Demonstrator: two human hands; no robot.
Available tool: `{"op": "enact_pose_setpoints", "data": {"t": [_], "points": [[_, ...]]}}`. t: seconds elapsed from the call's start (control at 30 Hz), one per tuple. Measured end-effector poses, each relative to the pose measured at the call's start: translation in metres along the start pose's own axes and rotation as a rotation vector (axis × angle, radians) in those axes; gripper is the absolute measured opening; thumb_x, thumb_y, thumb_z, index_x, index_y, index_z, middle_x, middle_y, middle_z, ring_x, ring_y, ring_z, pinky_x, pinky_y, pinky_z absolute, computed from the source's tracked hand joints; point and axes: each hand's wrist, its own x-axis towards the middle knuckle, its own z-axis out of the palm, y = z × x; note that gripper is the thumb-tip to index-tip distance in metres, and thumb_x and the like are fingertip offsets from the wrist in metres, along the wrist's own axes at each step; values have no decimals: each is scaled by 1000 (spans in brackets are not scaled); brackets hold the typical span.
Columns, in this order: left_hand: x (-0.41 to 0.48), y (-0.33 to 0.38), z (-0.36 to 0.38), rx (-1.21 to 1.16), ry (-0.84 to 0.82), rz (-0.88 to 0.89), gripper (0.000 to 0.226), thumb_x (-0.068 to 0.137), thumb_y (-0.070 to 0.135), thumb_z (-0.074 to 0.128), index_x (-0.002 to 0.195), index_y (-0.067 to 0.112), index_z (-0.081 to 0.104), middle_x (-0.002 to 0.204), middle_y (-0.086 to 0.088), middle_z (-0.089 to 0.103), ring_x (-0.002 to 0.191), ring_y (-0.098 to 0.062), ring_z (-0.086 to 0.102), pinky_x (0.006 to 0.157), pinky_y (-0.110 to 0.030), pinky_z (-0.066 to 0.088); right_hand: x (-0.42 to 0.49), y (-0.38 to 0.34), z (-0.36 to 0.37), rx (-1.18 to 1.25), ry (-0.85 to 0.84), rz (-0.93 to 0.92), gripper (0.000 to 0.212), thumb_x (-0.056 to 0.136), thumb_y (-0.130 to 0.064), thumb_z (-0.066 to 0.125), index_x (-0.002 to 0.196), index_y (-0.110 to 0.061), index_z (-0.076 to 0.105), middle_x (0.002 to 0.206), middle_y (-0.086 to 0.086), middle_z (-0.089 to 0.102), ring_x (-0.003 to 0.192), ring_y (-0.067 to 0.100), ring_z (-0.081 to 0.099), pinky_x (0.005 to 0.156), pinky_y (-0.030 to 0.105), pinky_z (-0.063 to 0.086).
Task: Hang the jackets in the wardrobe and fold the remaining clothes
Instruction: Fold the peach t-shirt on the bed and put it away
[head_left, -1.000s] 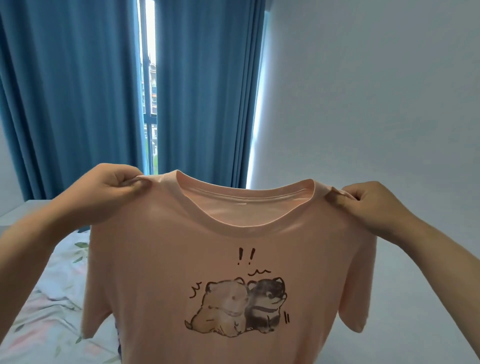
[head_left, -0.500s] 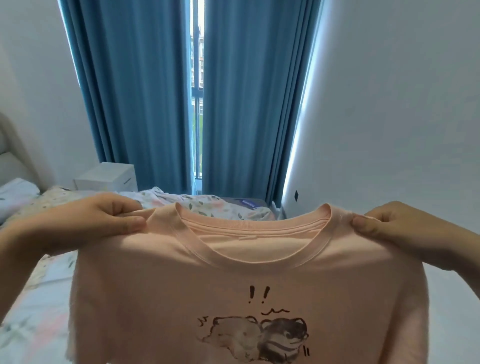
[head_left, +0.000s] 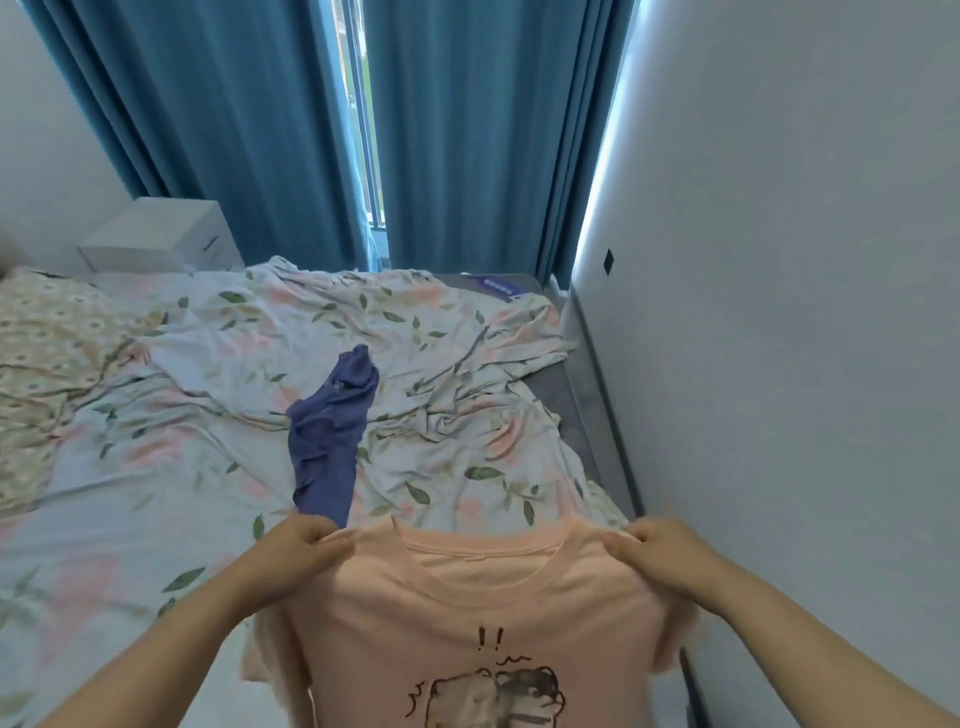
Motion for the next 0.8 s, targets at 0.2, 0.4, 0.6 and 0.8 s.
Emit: {"op": "enact_pose_setpoints", "data": {"t": [0.2,0.4,0.6,0.8], "points": [[100,-72,56,21,0,-85,48,94,29,63,60,21,29,54,4,28,50,-8,26,55,-29,18,96,40,92,98,80,66,47,95,-36,61,59,-19,35,56,-2,41,53,12,35,54,34,24],[192,-155,123,18,86,-194,53,91,43,64,59,20,29,51,6,31,49,-7,29,57,-32,21,198,90,179,153,284,131,45,98,-38,54,59,-16,52,61,0,58,61,10,53,54,21,32],[284,-239,187,229,408,-211,46,99,41,49,61,18,36,51,-1,43,49,-17,43,50,-32,24,312,133,262,-61,489,5,34,101,-25,48,76,-17,69,74,6,61,70,30,56,62,38,44],[373,-277,202,495,641,-131,37,100,41,37,67,24,35,60,5,47,53,-18,43,48,-31,22,411,139,291,-193,638,-117,32,97,-20,49,83,0,70,79,22,63,75,41,58,68,47,47]]}}
